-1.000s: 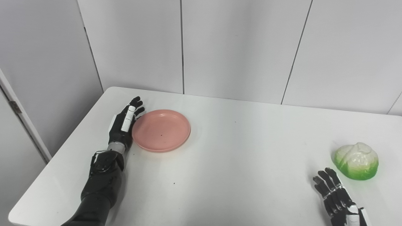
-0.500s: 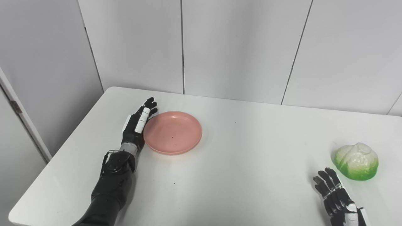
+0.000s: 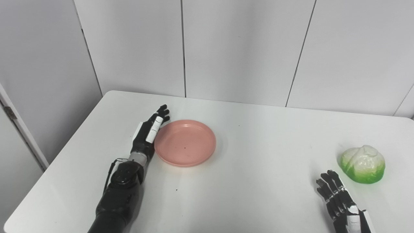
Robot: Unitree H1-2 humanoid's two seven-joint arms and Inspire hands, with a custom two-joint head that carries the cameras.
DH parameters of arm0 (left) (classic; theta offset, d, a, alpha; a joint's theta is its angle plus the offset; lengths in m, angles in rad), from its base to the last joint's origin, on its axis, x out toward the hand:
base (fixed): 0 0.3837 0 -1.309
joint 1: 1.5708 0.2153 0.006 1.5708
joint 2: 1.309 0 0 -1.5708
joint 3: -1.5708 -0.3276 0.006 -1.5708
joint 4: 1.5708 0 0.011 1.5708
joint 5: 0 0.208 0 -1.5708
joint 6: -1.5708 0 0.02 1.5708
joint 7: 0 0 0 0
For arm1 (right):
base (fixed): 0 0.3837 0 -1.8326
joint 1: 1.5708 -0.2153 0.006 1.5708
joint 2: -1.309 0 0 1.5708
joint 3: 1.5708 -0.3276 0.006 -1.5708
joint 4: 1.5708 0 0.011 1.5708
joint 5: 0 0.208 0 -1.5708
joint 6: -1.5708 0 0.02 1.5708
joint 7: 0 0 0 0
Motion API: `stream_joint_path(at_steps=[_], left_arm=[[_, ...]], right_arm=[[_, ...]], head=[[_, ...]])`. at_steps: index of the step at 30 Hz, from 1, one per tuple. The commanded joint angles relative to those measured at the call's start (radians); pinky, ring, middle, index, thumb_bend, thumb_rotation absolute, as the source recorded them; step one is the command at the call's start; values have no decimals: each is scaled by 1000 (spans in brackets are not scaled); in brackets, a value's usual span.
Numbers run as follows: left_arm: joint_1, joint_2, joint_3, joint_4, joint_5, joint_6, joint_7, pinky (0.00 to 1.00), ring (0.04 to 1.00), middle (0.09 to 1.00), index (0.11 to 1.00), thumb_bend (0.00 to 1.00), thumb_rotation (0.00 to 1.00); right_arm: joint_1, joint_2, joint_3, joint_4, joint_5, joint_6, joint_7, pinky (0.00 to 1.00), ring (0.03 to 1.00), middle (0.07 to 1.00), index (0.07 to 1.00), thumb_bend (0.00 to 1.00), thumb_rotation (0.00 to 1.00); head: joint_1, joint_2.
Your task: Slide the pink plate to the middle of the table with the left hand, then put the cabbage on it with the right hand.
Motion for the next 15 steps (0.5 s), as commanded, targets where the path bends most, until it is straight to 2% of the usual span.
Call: stream_joint_path(at_steps=[1,9,15], left_arm=[[10,-53,-39,-29,7,65,-39,824,911,919,876,895,875],[58,-91,-76,-181,22,163,-21,863,930,939,888,879,879],[84,-128,-94,-256,64,220,24,826,923,928,873,843,881]], right_arm=[[21,10,15,4,-10,62,2,950,910,919,921,920,980],[22,15,19,-11,-17,74,-5,951,907,916,920,920,977],[24,20,23,-31,-24,93,-11,961,909,917,922,921,978]], head=[[-4,2],[-21,13],[-37,21]])
